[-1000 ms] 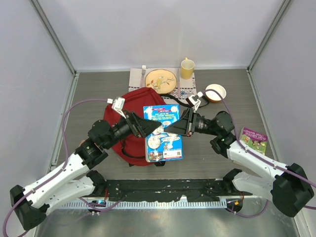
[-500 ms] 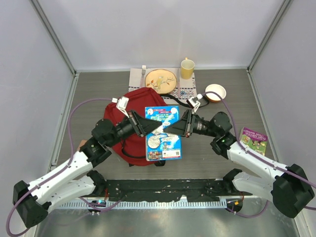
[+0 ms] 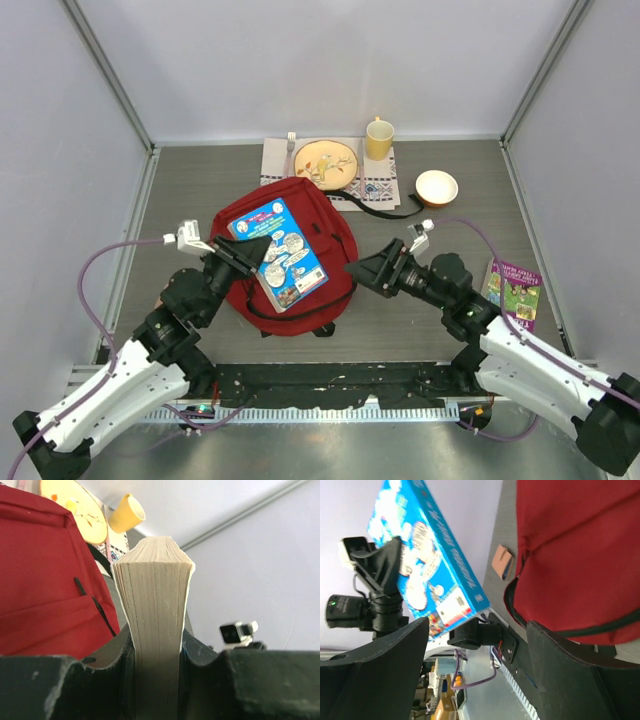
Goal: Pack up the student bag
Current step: Pick up the book from the center of the board.
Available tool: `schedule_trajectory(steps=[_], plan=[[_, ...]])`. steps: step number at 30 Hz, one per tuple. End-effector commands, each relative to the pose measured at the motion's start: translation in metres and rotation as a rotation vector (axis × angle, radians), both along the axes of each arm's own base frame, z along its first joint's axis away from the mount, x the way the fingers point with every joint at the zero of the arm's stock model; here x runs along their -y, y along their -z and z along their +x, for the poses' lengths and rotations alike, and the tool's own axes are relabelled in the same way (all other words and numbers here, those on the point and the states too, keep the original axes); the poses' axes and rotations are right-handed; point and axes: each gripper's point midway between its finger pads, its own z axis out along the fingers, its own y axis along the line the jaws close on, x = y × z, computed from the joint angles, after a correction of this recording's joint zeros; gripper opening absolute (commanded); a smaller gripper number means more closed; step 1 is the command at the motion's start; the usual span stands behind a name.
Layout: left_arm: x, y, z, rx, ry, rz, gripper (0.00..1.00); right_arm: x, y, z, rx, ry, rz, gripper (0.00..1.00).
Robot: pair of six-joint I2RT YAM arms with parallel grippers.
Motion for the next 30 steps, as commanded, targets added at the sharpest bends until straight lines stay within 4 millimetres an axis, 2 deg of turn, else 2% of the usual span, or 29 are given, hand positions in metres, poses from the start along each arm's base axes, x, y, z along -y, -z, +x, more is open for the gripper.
schedule_trajectory(steps=[1,3,4,5,7,9,11,17,21,27,30], plan=[[-0.015,-0.03,0.012,0.071,-0.112,-0.202,0.0,-0.019,-0.006,-0.005,-0.023,0.014,0.081,0.84],[-0.01,-0.038,0.013,0.082,-0.096,-0.242,0.0,-0.03,-0.005,-0.007,-0.026,0.004,0.08,0.84],[-0.005,-0.034,0.015,0.073,-0.087,-0.239,0.0,-0.036,-0.015,-0.011,0.001,-0.009,0.116,0.84],[-0.003,-0.037,0.015,0.079,-0.078,-0.252,0.0,-0.043,-0.008,-0.009,-0.014,-0.014,0.111,0.84],[0.001,-0.032,0.017,0.065,-0.07,-0.273,0.0,-0.052,-0.021,-0.012,0.015,-0.037,0.163,0.85],[0.004,-0.039,0.017,0.082,-0.055,-0.327,0.0,-0.061,-0.02,-0.01,0.004,-0.045,0.173,0.85],[0.007,-0.04,0.018,0.088,-0.043,-0.35,0.0,-0.07,-0.01,-0.006,-0.03,-0.047,0.158,0.85],[0.016,-0.045,0.016,0.1,0.008,-0.394,0.0,-0.083,-0.018,0.0,-0.046,-0.055,0.254,0.85],[0.019,-0.034,0.015,0.082,0.021,-0.395,0.0,-0.087,-0.037,0.001,-0.006,-0.064,0.326,0.79],[0.023,-0.024,0.015,0.068,0.036,-0.425,0.0,-0.085,-0.05,0.002,0.009,-0.047,0.41,0.56],[0.025,-0.022,0.013,0.065,0.048,-0.406,0.0,-0.084,-0.05,0.0,0.0,-0.05,0.427,0.24]])
